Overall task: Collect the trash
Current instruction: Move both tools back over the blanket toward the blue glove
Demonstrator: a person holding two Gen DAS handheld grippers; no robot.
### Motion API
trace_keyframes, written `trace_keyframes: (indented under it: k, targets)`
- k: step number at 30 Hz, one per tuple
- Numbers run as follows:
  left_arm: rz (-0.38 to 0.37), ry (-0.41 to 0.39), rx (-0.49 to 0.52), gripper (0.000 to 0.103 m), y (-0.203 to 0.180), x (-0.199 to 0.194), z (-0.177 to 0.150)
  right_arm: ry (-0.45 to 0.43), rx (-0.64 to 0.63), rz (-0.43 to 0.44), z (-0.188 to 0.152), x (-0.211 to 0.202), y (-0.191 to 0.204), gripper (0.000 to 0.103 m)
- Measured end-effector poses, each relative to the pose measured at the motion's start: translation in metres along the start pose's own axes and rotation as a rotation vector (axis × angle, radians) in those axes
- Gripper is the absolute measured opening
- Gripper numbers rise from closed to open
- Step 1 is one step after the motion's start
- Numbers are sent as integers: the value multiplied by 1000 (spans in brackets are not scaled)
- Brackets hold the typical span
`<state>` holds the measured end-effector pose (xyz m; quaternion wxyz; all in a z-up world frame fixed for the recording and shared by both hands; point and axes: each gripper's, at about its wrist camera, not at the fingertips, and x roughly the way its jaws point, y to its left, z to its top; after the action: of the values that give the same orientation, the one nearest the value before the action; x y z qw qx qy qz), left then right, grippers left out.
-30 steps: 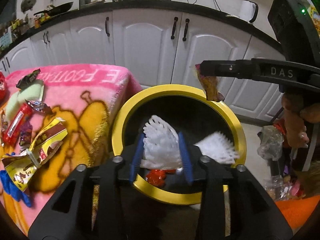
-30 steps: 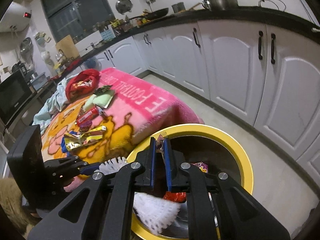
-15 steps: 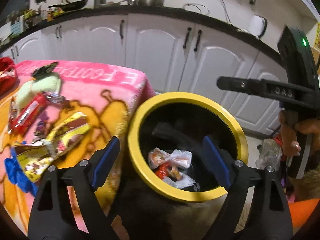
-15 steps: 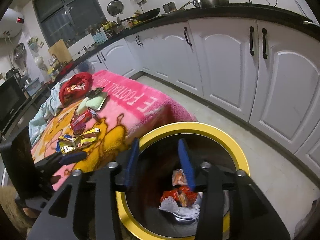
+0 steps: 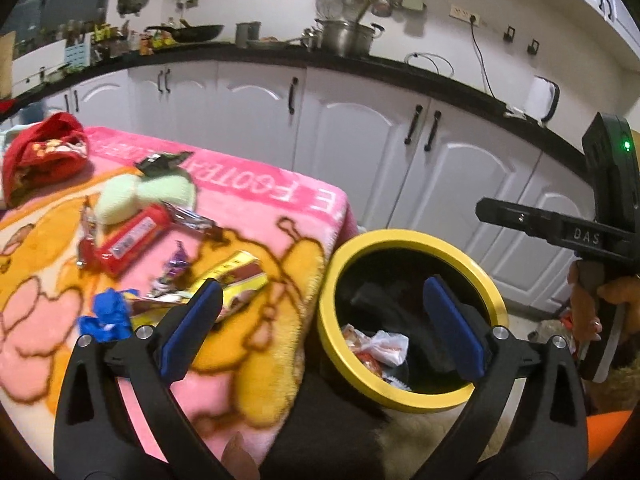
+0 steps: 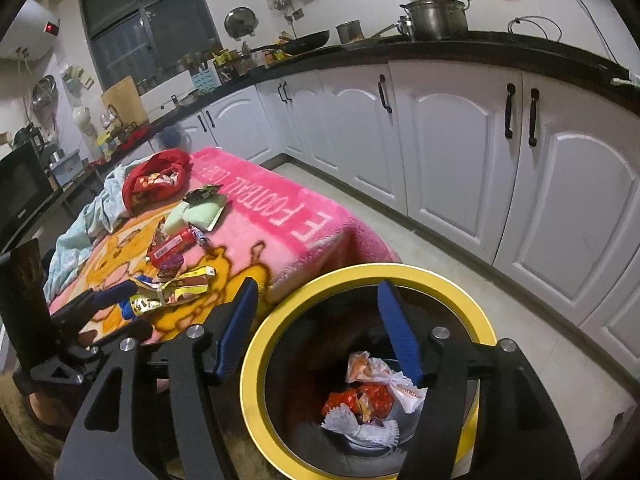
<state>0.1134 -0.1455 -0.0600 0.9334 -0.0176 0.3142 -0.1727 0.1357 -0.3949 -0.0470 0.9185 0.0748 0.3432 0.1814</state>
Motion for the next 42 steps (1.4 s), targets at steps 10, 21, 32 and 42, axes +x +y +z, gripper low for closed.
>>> trace_keyframes:
  k: [10, 21, 32, 42]
  targets:
    - [75, -77, -72, 92, 40, -36, 3, 3, -55, 23, 9, 2, 44, 64]
    - [147, -120, -134, 92, 81, -70, -8, 43, -105, 44, 13, 16, 91, 70]
    - [215, -123, -200, 92, 120, -86, -23, 101, -136, 37, 13, 41, 129, 72]
    - [231, -67, -267, 83, 150, -82, -38, 165, -111, 18, 10, 75, 152, 72]
